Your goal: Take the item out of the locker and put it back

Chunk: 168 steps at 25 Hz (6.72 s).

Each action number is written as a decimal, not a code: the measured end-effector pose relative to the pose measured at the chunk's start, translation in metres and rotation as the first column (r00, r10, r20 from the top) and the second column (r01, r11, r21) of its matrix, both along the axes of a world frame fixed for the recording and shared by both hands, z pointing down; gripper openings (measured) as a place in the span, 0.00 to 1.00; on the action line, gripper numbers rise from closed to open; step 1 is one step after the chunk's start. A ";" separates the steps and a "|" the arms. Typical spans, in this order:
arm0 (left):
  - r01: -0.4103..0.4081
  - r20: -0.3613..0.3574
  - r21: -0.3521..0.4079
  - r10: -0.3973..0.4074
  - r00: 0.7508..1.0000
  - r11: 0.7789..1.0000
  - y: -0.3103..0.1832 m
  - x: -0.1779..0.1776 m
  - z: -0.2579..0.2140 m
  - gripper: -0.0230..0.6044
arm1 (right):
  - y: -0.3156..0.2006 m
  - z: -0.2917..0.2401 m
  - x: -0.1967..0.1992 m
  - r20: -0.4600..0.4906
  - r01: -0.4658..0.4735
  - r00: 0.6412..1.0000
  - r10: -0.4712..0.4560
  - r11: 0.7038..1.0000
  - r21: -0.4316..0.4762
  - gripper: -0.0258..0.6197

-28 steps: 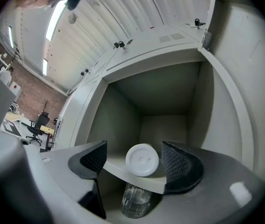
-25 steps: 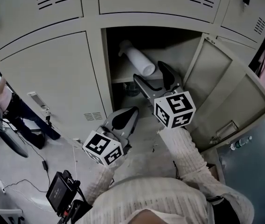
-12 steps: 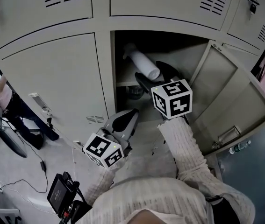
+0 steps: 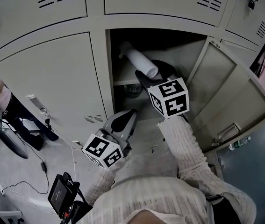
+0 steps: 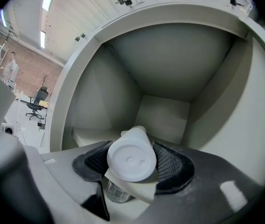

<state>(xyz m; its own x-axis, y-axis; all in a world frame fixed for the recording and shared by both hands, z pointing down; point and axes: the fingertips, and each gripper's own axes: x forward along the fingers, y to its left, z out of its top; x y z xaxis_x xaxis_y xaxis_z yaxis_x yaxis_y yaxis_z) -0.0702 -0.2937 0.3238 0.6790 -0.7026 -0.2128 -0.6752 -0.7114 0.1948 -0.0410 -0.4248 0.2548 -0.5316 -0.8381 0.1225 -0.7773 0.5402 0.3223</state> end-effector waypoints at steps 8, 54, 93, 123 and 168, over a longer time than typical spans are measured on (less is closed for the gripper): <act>0.013 0.002 -0.005 -0.013 1.000 1.000 0.009 -0.003 0.000 0.05 | 0.009 -0.005 0.005 0.045 0.004 0.999 -0.005 1.000 0.023 0.46; -0.011 0.021 0.006 0.011 1.000 1.000 0.040 0.016 -0.009 0.05 | 0.163 -0.075 0.085 0.363 0.058 0.918 -0.159 0.960 0.273 0.45; 0.039 0.033 0.015 -0.039 0.999 0.999 0.033 0.009 -0.016 0.05 | 0.148 0.007 0.071 0.352 0.134 0.924 -0.148 0.989 0.063 0.45; -0.013 0.017 0.005 0.013 1.000 1.000 0.033 0.007 -0.017 0.05 | 0.162 -0.056 0.069 0.351 0.165 0.908 -0.231 0.964 0.209 0.45; 0.009 0.011 0.010 -0.009 1.000 1.000 0.001 -0.024 -0.024 0.05 | 0.022 -0.041 0.014 0.126 0.013 0.992 -0.030 0.991 0.132 0.45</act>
